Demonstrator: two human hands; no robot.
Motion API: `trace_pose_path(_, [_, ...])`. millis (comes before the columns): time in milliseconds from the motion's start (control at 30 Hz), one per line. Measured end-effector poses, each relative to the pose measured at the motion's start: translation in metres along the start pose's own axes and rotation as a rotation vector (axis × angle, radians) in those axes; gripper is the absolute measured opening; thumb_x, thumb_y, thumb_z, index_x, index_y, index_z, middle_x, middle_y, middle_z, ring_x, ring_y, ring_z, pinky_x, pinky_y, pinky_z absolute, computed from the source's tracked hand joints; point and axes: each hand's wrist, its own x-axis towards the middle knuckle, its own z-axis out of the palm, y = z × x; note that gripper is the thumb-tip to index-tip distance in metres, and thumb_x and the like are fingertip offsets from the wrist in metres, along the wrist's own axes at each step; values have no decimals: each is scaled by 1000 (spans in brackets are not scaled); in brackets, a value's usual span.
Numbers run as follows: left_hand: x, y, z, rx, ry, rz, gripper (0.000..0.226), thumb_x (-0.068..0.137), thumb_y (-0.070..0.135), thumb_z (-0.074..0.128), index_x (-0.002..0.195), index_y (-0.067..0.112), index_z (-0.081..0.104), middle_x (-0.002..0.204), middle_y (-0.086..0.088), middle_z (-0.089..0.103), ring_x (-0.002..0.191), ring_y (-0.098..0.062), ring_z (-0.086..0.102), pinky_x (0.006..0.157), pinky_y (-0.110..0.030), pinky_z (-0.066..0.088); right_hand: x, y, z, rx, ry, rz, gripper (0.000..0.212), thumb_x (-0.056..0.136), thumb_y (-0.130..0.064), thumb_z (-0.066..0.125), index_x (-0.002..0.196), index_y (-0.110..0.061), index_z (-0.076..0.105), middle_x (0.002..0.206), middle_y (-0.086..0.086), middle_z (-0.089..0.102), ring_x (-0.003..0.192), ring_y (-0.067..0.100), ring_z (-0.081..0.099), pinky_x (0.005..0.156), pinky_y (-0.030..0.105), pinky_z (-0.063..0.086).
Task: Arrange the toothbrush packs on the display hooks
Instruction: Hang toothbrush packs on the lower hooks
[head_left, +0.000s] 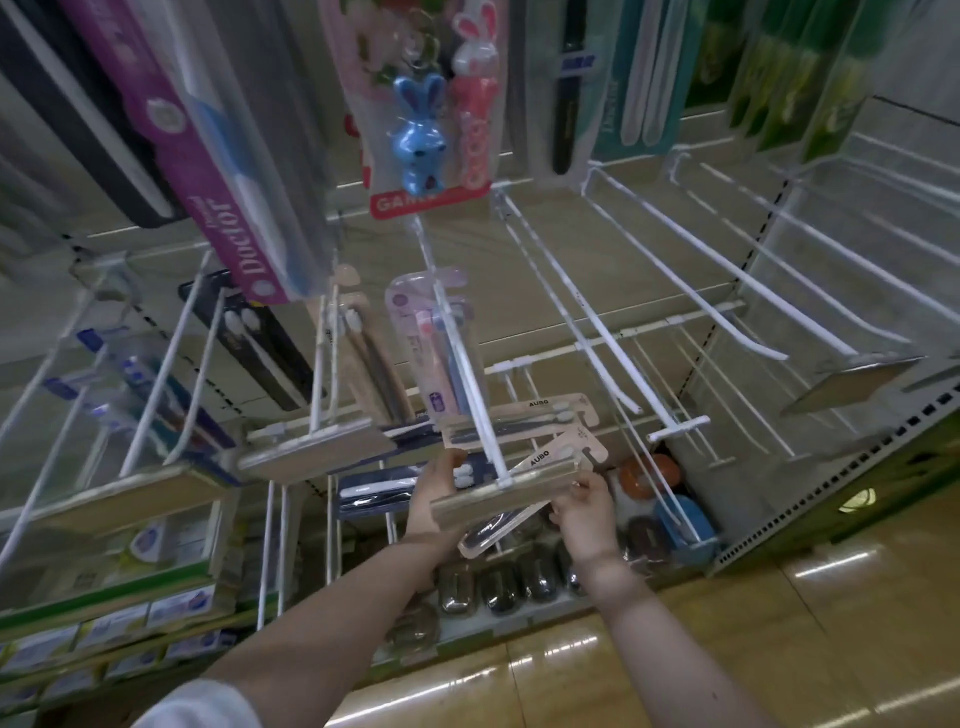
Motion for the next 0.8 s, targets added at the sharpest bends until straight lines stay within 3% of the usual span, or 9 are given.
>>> trace_pose_path(67, [19, 0, 1, 85, 39, 120, 52, 93, 20, 56, 141, 13, 36, 140, -6, 41, 131, -26, 38, 109, -40, 34, 4, 2, -5, 18, 7, 24, 23, 90, 0, 52, 112, -7, 51, 104, 20, 61, 85, 24, 56, 85, 42, 49])
trace_pose_path(133, [36, 7, 0, 200, 151, 194, 65, 82, 21, 67, 139, 14, 36, 137, -6, 44, 128, -27, 42, 105, -44, 39, 9, 6, -9, 29, 3, 54, 23, 90, -3, 54, 112, -8, 49, 101, 17, 62, 87, 25, 58, 88, 46, 49])
trace_pose_path(267, [67, 10, 6, 471, 197, 300, 56, 81, 26, 67, 132, 13, 48, 132, -9, 52, 119, -25, 50, 99, -31, 43, 17, 14, -13, 62, 22, 107, 22, 91, -7, 56, 110, -13, 49, 93, 4, 60, 90, 25, 62, 88, 50, 52])
trace_pose_path(367, [80, 16, 4, 607, 186, 361, 67, 87, 37, 60, 144, 15, 32, 147, -10, 35, 133, -27, 37, 106, -34, 33, 21, 10, -10, 117, 3, 123, 24, 92, -5, 55, 112, -16, 49, 89, -5, 55, 74, 13, 57, 75, 36, 53])
trace_pose_path(467, [89, 23, 7, 706, 118, 338, 74, 92, 39, 54, 150, 14, 16, 158, -10, 13, 144, -28, 16, 115, -36, 16, 27, 4, -7, 178, -5, 169, 24, 93, -2, 51, 114, -14, 53, 85, -6, 52, 71, 12, 53, 68, 30, 52])
trace_pose_path(533, [93, 25, 10, 710, 124, 346, 72, 92, 34, 54, 150, 14, 16, 159, -10, 10, 144, -29, 16, 115, -37, 17, 30, 2, -5, 219, -12, 215, 22, 94, -3, 50, 114, -9, 57, 86, -2, 54, 72, 14, 53, 63, 27, 49])
trace_pose_path(633, [93, 26, 15, 772, 157, 321, 66, 92, 27, 52, 149, 18, 20, 159, -8, 12, 141, -28, 22, 111, -38, 24, 32, 2, -3, 227, -34, 271, 25, 93, -2, 49, 116, -6, 60, 95, 7, 59, 71, 16, 53, 56, 24, 43])
trace_pose_path(800, [89, 24, 25, 801, 216, 338, 51, 93, 14, 47, 141, 18, 33, 148, -9, 34, 133, -27, 32, 105, -35, 27, 38, 1, -1, 218, -31, 332, 27, 93, -10, 54, 118, -5, 61, 80, 3, 56, 66, 14, 47, 54, 23, 41])
